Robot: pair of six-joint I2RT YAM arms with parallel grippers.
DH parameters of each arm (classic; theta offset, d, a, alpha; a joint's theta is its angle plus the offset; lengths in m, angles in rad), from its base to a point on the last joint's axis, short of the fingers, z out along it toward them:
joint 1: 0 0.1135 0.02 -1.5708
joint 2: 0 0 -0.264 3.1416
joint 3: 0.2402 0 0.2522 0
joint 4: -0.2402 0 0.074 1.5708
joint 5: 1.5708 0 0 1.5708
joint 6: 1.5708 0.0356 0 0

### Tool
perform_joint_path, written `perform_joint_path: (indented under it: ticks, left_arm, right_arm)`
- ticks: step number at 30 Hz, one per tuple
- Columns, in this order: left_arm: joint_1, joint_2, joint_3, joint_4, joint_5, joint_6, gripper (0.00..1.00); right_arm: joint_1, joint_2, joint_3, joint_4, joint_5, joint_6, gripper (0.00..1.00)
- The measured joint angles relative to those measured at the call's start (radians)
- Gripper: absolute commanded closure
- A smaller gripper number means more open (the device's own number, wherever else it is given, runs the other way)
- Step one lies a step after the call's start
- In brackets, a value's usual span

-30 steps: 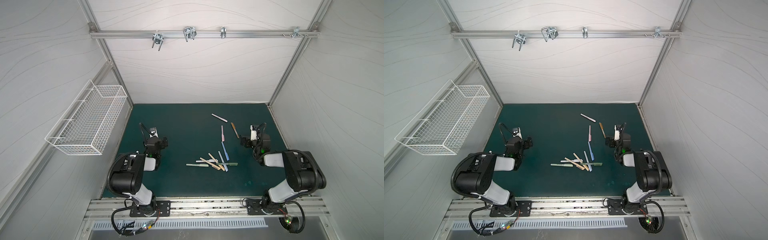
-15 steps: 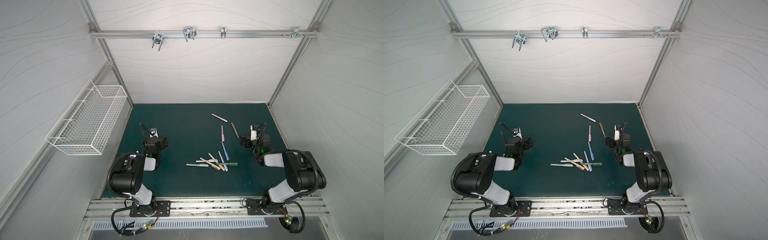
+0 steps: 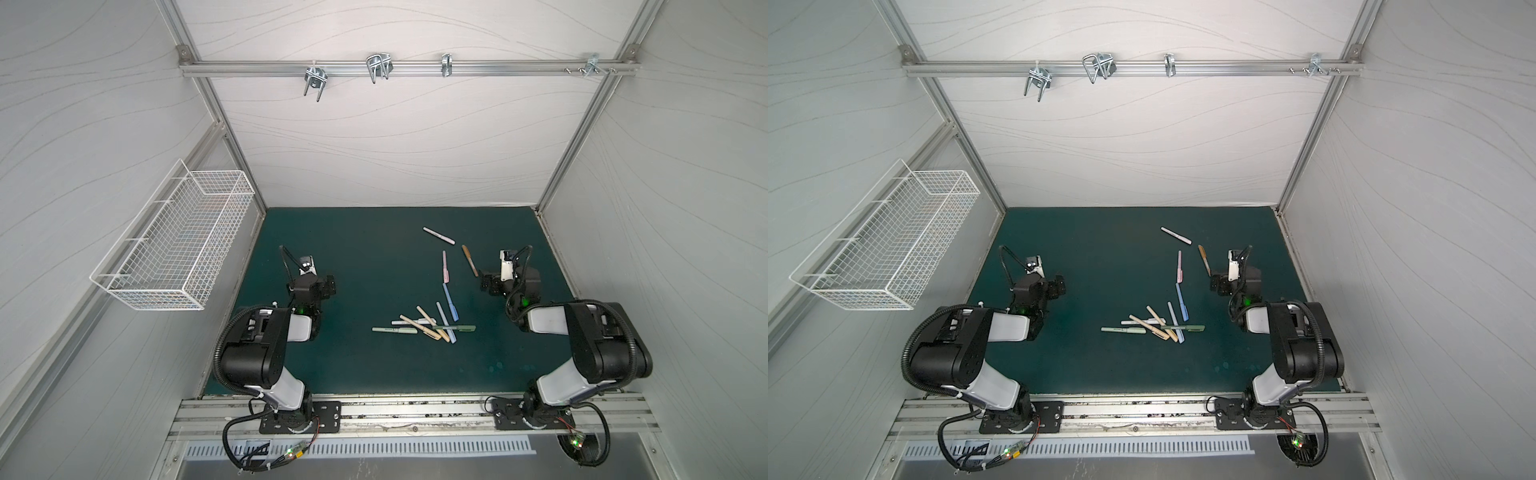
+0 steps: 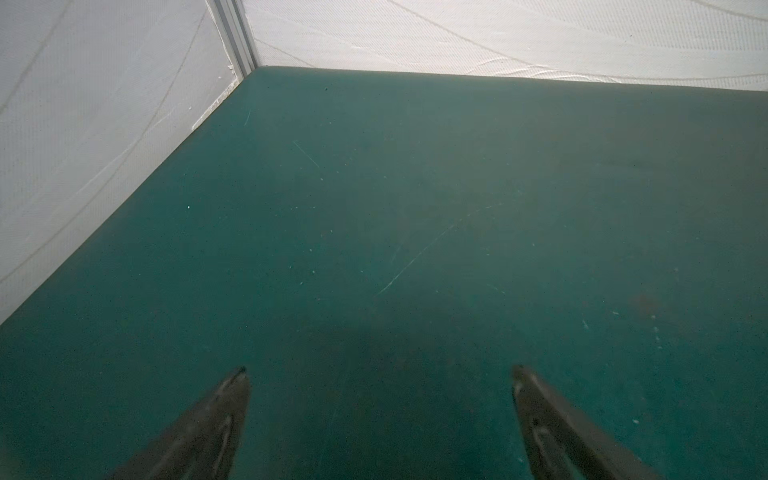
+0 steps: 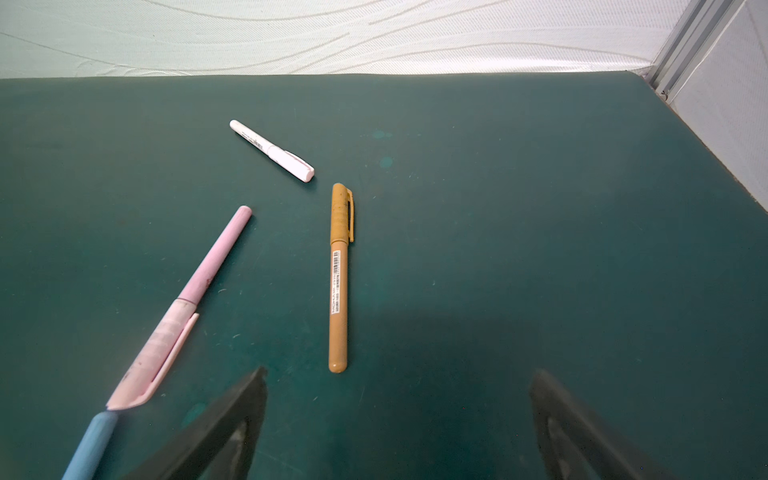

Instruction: Open the pen caps

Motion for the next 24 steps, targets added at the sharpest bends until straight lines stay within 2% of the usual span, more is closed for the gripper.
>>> perform_joint_path:
  ticks: [10, 13, 16, 18, 20, 24]
  left_arm:
    - [-0.001, 0.000, 0.000, 0.001, -0.002, 0.001, 0.01]
    - [-0.014, -0.028, -0.006, -0.003, -0.035, 0.002, 0.01]
    - [-0.068, -0.176, -0.004, -0.114, -0.126, 0.010, 0.01]
    - [-0.121, -0.329, 0.047, -0.271, -0.146, -0.020, 0.03]
    - [-0.152, -0.428, 0.133, -0.410, -0.123, -0.071, 0.08]
    - [-0.192, -0.554, 0.256, -0.560, -0.033, -0.182, 0.10]
  right_arm:
    - [0.000, 0.000, 0.000, 0.000, 0.000, 0.000, 0.01]
    - [0.000, -0.006, 0.000, -0.007, 0.009, 0.003, 0.07]
    - [0.019, -0.116, 0.003, -0.136, 0.057, 0.006, 0.09]
    - [0.038, -0.247, 0.037, -0.257, 0.087, 0.021, 0.14]
    - [0.056, -0.351, 0.114, -0.374, 0.107, 0.062, 0.17]
    - [0.103, -0.473, 0.264, -0.533, 0.118, 0.145, 0.20]
